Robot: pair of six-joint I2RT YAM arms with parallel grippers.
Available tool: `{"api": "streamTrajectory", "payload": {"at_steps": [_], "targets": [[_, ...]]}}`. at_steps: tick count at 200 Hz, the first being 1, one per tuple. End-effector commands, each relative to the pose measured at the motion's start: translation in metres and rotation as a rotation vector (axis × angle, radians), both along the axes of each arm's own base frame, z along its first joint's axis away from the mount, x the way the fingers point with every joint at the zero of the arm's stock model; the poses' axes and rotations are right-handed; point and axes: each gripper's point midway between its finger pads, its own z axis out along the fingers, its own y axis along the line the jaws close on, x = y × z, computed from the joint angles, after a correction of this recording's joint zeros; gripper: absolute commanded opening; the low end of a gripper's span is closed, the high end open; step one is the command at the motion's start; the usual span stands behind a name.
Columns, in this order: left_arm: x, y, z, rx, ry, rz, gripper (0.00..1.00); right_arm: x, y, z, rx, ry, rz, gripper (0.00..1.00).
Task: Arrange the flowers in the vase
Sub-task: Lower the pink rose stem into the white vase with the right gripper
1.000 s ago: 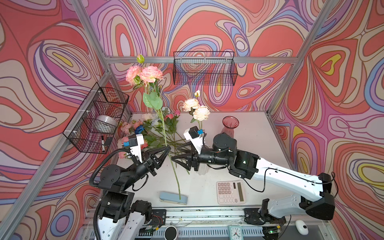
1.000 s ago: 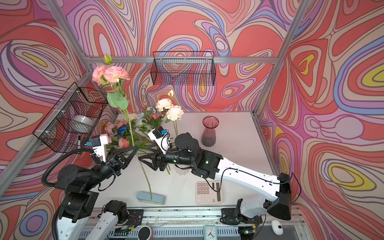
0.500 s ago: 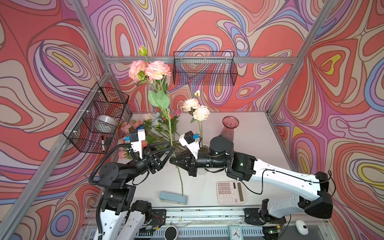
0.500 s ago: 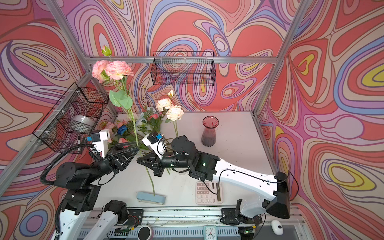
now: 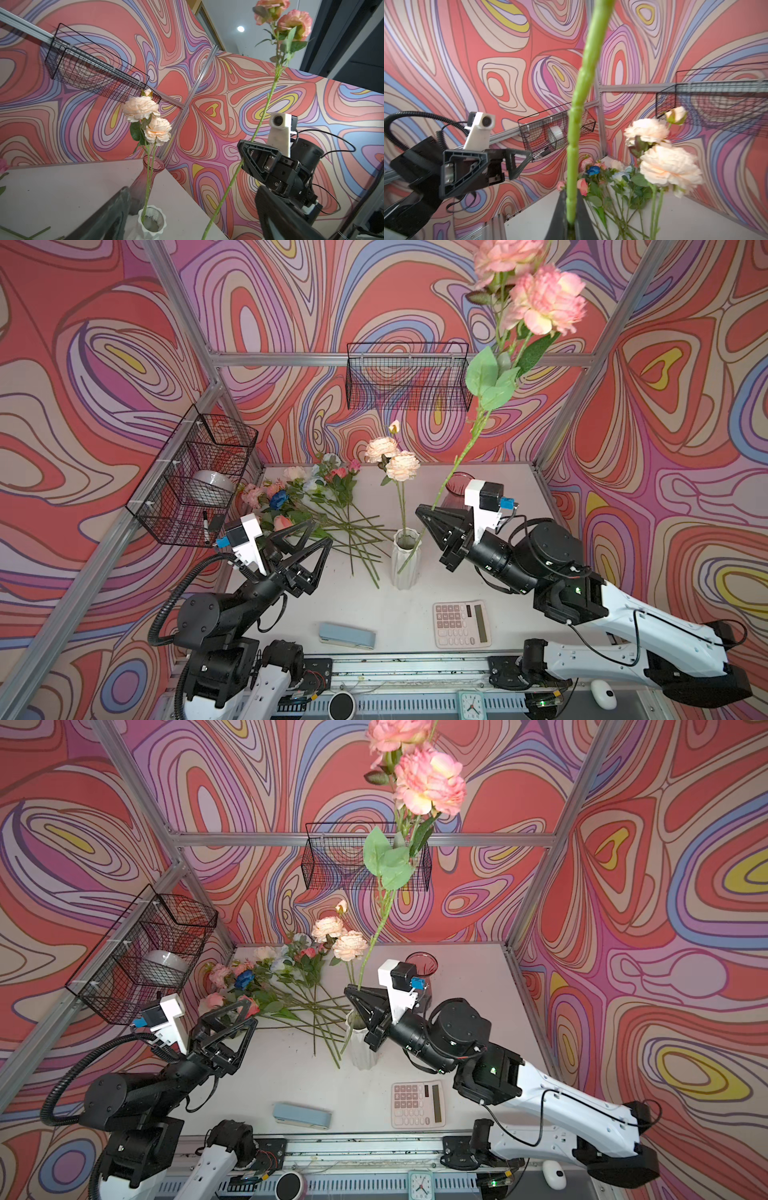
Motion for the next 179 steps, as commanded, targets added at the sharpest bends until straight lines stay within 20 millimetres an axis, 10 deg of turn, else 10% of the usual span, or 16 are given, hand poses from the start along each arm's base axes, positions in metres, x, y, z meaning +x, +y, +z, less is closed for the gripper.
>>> {"api": "streamTrajectory", "payload": {"at_steps": [1, 83, 179], "targets": [[0.017, 0.004, -0.031, 0.037, 0.095, 0.053, 0.95, 0.029, -0.003, -0.003, -0.096, -0.072, -0.195, 0.0], [0.028, 0.001, -0.053, 0.06, 0.161, 0.052, 0.93, 0.097, -0.003, -0.056, -0.147, -0.004, -0.278, 0.0], [0.058, 0.001, -0.105, 0.068, 0.351, 0.081, 0.91, 0.11, 0.005, -0.175, -0.198, 0.302, -0.281, 0.08]]}}
